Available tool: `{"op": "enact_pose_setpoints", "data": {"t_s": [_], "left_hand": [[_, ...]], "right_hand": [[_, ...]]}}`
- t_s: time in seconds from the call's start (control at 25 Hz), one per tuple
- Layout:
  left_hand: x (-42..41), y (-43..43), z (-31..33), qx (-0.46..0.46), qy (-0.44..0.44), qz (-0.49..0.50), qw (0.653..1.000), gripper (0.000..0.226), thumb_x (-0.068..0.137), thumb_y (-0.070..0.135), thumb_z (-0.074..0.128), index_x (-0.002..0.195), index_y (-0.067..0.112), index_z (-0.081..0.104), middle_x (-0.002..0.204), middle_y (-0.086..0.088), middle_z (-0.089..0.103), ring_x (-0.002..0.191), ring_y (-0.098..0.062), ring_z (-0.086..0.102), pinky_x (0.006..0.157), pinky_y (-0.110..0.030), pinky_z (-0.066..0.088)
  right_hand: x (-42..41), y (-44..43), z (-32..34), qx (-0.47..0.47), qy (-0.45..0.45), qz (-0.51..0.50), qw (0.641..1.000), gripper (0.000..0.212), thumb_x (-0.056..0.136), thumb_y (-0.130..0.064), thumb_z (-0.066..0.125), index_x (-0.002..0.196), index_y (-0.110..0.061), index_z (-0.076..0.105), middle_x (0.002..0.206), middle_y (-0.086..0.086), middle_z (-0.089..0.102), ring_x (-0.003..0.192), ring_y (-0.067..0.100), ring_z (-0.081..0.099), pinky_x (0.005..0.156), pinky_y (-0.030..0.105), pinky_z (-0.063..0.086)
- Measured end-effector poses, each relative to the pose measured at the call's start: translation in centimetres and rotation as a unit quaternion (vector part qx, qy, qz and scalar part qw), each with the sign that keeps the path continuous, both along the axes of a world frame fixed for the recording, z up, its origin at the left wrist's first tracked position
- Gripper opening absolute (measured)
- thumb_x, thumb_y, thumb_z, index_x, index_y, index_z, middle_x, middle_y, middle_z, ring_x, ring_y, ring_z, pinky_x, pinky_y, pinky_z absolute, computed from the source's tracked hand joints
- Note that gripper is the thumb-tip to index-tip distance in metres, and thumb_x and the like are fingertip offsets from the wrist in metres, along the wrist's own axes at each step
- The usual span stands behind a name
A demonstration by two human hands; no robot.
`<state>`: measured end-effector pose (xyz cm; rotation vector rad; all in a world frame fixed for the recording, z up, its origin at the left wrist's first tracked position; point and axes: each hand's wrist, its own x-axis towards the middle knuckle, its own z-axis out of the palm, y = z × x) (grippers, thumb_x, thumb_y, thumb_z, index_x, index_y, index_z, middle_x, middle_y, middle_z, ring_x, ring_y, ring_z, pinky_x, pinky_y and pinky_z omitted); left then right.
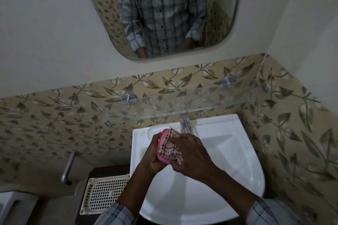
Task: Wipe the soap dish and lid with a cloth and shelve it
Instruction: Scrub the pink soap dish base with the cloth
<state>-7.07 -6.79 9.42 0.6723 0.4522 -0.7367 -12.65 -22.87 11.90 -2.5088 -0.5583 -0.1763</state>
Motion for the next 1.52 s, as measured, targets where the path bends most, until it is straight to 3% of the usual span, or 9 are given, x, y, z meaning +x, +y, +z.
{"op": "enact_pose_setpoints", "data": {"t_s": [0.2,0.32,0.44,0.68,0.88,1.04,1.16,1.28,1.52], "left_hand": [[-0.1,0.0,0.5,0.07,-0.009,-0.02,0.997,0.049,0.087,0.043,0.059,0.113,0.002,0.068,0.109,-0.021,0.066,0.094,-0.033,0.066,0.087,-0.045,0.052],[-0.2,1.4,1.0,0.07,0.017,0.011,0.997,0.062,0.077,0.042,0.066,0.125,0.003,0.06,0.11,-0.022,0.063,0.094,-0.034,0.062,0.084,-0.046,0.052],[-0.3,2.4,1.5,0.058,0.031,-0.006,0.998,0.067,0.077,0.043,0.065,0.128,0.001,0.057,0.11,-0.025,0.062,0.094,-0.036,0.061,0.079,-0.044,0.056],[-0.8,1.3,2.1,0.072,0.016,-0.023,0.997,0.058,0.072,0.041,0.071,0.113,0.001,0.067,0.101,-0.022,0.07,0.086,-0.033,0.067,0.076,-0.042,0.059],[-1.4,1.1,2.0,0.1,-0.005,-0.046,0.994,0.062,0.091,0.05,0.055,0.131,0.002,0.058,0.113,-0.023,0.064,0.093,-0.033,0.064,0.081,-0.043,0.056],[-1.2,2.3,2.1,0.086,0.032,-0.023,0.996,0.067,0.086,0.048,0.056,0.134,0.001,0.053,0.11,-0.025,0.062,0.093,-0.035,0.061,0.081,-0.045,0.052],[-0.3,3.1,2.5,0.081,0.043,-0.047,0.995,0.059,0.076,0.042,0.065,0.114,-0.003,0.065,0.102,-0.026,0.066,0.087,-0.037,0.064,0.078,-0.043,0.057],[0.4,3.0,3.0,0.083,0.045,-0.084,0.992,0.053,0.068,0.033,0.073,0.104,-0.005,0.069,0.099,-0.022,0.069,0.091,-0.033,0.063,0.088,-0.042,0.051],[0.5,2.3,3.3,0.042,0.037,-0.091,0.994,0.038,0.071,0.027,0.072,0.096,-0.002,0.071,0.092,-0.021,0.073,0.084,-0.033,0.07,0.083,-0.04,0.055]], "right_hand": [[0.8,1.4,1.9,0.18,0.196,-0.192,0.945,0.008,0.086,-0.019,0.061,0.094,-0.019,0.062,0.09,0.005,0.073,0.071,0.014,0.072,0.061,0.022,0.058],[2.7,-1.5,1.0,0.532,0.346,-0.343,0.693,0.023,0.085,0.006,0.045,0.096,0.0,0.065,0.091,0.022,0.07,0.069,0.03,0.072,0.058,0.031,0.059],[2.6,-3.3,-0.1,0.69,0.514,-0.258,0.439,0.068,0.063,0.002,0.032,0.127,0.016,0.052,0.129,0.038,0.055,0.119,0.053,0.055,0.103,0.063,0.042],[2.0,-1.5,-1.6,0.773,0.473,-0.248,0.342,0.068,0.072,-0.012,0.038,0.135,0.012,0.048,0.14,0.032,0.05,0.132,0.047,0.046,0.114,0.058,0.032],[1.7,-0.5,-1.5,0.659,0.533,-0.207,0.488,0.023,0.095,-0.012,0.052,0.103,0.007,0.062,0.095,0.03,0.067,0.078,0.041,0.068,0.072,0.049,0.054],[2.2,-0.8,-1.4,0.611,0.405,-0.305,0.607,0.024,0.092,0.001,0.058,0.114,0.006,0.066,0.104,0.026,0.073,0.087,0.038,0.072,0.072,0.043,0.061],[2.2,-0.7,-0.2,0.544,0.202,-0.101,0.808,0.031,0.09,-0.002,0.065,0.12,-0.011,0.07,0.105,-0.007,0.078,0.095,0.006,0.073,0.073,0.016,0.058],[2.1,0.4,-0.9,0.213,-0.019,0.176,0.961,0.036,0.092,-0.011,0.062,0.128,-0.011,0.062,0.13,0.002,0.065,0.125,0.014,0.057,0.112,0.022,0.038],[4.3,1.6,-2.3,0.171,-0.063,0.147,0.972,0.029,0.096,-0.012,0.063,0.124,-0.018,0.067,0.128,0.007,0.062,0.125,0.018,0.054,0.109,0.048,0.041]]}}
